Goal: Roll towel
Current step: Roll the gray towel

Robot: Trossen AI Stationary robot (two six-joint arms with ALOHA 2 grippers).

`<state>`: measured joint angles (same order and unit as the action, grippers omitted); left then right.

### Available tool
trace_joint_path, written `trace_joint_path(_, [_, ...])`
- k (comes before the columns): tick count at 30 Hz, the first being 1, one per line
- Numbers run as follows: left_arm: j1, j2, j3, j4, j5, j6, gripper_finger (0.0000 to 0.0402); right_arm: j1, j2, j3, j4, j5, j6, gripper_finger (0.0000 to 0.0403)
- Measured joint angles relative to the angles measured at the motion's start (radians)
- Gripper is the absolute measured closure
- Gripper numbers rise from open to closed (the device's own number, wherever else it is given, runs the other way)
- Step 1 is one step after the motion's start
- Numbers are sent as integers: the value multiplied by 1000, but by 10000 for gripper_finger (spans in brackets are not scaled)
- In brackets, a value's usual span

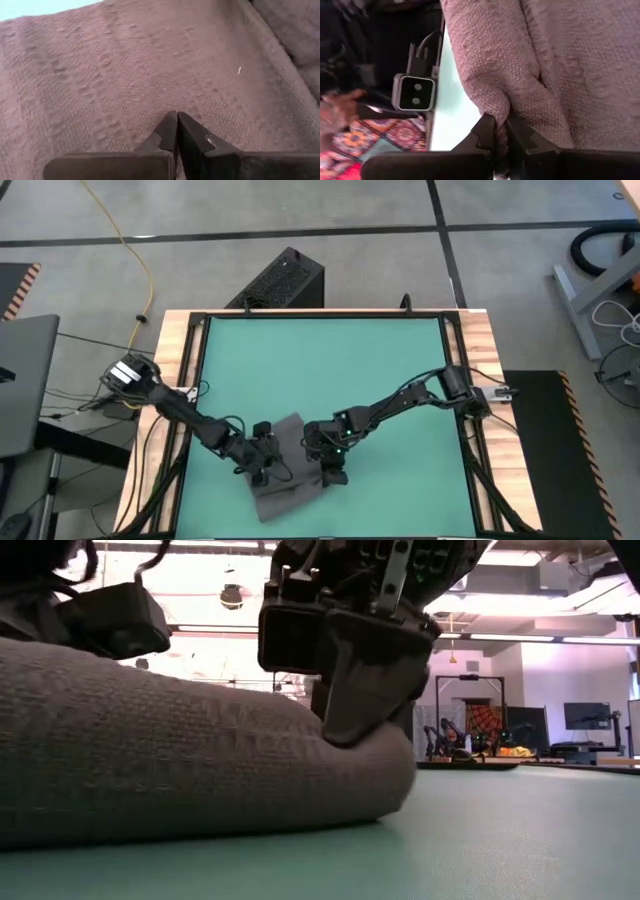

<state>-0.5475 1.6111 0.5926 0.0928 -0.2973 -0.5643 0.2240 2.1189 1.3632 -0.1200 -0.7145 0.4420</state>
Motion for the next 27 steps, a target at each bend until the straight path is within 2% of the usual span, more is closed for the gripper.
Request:
trace_joint_path(4, [24, -5, 0, 27, -4, 59, 401, -1, -1, 13, -3, 4, 130, 365])
trace_joint_path(8, [49, -21, -3, 111, -9, 156, 401, -23, -2, 36, 1, 34, 180, 364])
trace_joint_path(13, [85, -22, -2, 116, 4, 173, 401, -59, -3, 50, 1, 49, 248, 364])
trace_joint_path(20, [63, -69, -1, 250, 35, 231, 401, -106, -3, 50, -11, 65, 257, 364])
trace_joint_path(27, [-3, -70, -2, 263, 39, 155, 401, -140, 18, 53, 3, 43, 224, 363])
